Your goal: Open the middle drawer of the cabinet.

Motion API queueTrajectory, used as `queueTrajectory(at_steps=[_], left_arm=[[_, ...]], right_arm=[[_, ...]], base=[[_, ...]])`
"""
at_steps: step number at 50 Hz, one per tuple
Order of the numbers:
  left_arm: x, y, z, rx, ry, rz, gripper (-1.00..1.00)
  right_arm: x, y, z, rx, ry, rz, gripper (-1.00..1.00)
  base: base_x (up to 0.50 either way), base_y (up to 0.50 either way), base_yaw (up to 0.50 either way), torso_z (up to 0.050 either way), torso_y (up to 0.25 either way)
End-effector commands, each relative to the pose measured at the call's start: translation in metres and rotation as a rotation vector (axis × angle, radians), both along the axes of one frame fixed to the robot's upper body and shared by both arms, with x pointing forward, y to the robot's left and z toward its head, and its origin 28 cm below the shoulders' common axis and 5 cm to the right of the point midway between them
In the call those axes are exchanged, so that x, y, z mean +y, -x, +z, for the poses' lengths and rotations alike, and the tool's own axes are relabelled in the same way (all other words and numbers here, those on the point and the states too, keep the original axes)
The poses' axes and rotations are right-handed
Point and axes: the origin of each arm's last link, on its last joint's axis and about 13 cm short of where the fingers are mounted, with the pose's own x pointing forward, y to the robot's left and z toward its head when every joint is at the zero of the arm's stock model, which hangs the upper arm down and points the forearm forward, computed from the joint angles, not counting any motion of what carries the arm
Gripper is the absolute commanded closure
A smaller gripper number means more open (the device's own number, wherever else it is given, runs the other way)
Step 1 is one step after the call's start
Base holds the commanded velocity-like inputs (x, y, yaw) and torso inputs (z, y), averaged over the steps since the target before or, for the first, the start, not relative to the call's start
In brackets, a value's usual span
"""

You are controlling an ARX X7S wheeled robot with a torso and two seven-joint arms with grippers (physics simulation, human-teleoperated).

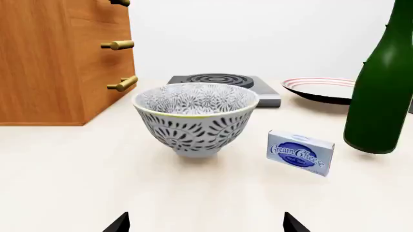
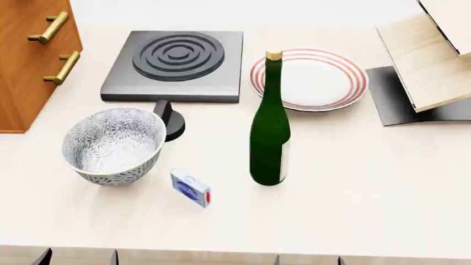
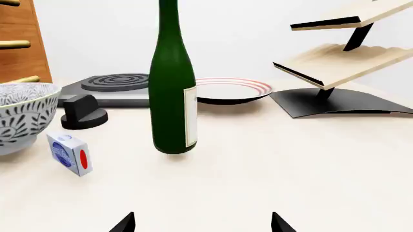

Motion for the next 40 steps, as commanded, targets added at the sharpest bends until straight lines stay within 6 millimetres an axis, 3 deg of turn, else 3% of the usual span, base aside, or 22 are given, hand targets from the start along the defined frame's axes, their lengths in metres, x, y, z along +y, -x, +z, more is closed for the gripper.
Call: queueTrajectory(at_steps=[1, 7, 19, 26, 32, 40], left_arm=[[0.0, 0.0, 0.0, 0.008, -0.01, -0.005, -1.0], [0.002, 0.004, 0.016, -0.025, -0.03, 0.022, -1.0], [-0.002, 0.048, 0.101, -0.299, -0.068, 0.041, -1.0], [-0.005, 0.075, 0.132, -0.42, -0.071, 0.026, -1.0], [-0.007, 0.093, 0.148, -0.515, -0.056, 0.006, -1.0], [-0.008, 0.095, 0.148, -0.528, -0.039, 0.0, -1.0]], right_arm=[[0.001, 0.0, 0.001, -0.002, 0.009, 0.001, -1.0], [0.001, 0.008, 0.026, -0.058, 0.008, -0.005, -1.0], [0.003, 0.056, 0.095, -0.317, 0.042, -0.012, -1.0], [0.005, 0.079, 0.123, -0.417, 0.034, 0.018, -1.0], [0.008, 0.1, 0.144, -0.513, 0.039, 0.049, -1.0], [0.008, 0.106, 0.146, -0.545, 0.034, 0.044, -1.0]], base=[[0.0, 0.0, 0.0, 0.0, 0.0], [0.0, 0.0, 0.0, 0.0, 0.0], [0.0, 0.0, 0.0, 0.0, 0.0], [0.0, 0.0, 0.0, 0.0, 0.0], [0.0, 0.0, 0.0, 0.0, 0.0], [0.0, 0.0, 0.0, 0.0, 0.0]])
